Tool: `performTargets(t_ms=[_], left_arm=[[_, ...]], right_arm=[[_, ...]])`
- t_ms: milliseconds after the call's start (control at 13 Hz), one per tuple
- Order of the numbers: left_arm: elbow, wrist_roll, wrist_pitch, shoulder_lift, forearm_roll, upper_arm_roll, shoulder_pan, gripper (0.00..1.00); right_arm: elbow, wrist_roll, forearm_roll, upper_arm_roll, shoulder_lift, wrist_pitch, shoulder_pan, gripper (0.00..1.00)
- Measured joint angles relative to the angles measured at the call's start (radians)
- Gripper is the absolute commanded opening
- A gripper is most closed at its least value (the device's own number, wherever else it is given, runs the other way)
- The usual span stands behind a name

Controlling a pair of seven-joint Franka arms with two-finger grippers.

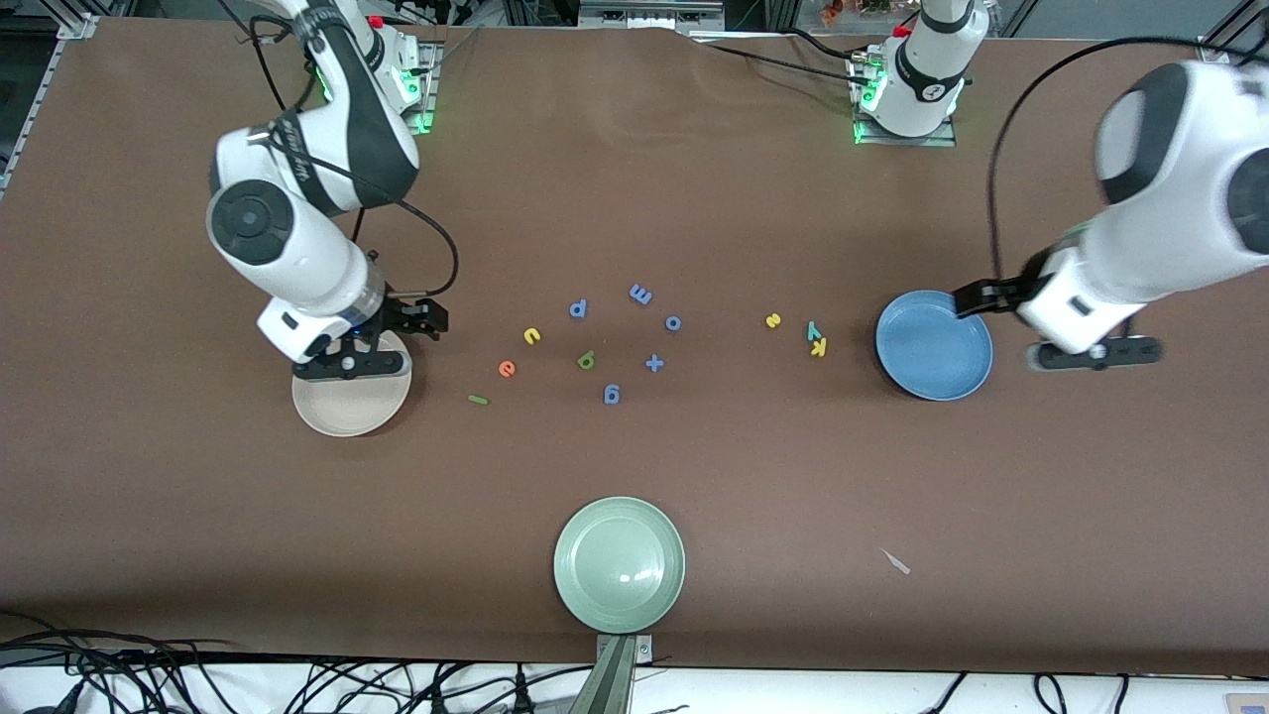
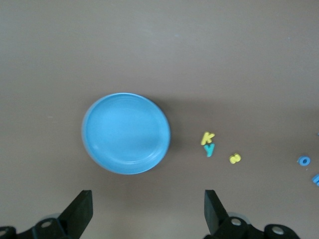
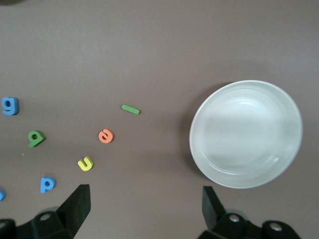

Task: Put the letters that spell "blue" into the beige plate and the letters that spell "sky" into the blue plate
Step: 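Reach the right gripper to the green l while the left gripper reaches the yellow z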

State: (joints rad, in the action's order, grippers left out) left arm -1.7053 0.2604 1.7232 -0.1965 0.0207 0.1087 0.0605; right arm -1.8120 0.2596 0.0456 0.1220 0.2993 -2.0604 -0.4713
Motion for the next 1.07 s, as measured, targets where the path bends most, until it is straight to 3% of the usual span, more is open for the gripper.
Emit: performTargets(t_ms=[460,767,1074], left_arm=[[-0.272,0.091,0.326,0.000,0.036,0.118,0.004,0.96],[-0.518,0.204,0.658,-0.012,0.036,0.224,0.004,0.93],[-0.565,0.318,0.768,-0.065,0.036,0.281,0.005,0.90]], right_arm=[[-0.075,0.048,0.000,0.000,0.103,-0.217,-0.021,0.99],[-0.084,0.081,0.000,0.001,0.188,-0.338,-0.033,0.99],[-0.065,0.087,0.051,0.003,0.245,-0.422,-0.032,0.99]])
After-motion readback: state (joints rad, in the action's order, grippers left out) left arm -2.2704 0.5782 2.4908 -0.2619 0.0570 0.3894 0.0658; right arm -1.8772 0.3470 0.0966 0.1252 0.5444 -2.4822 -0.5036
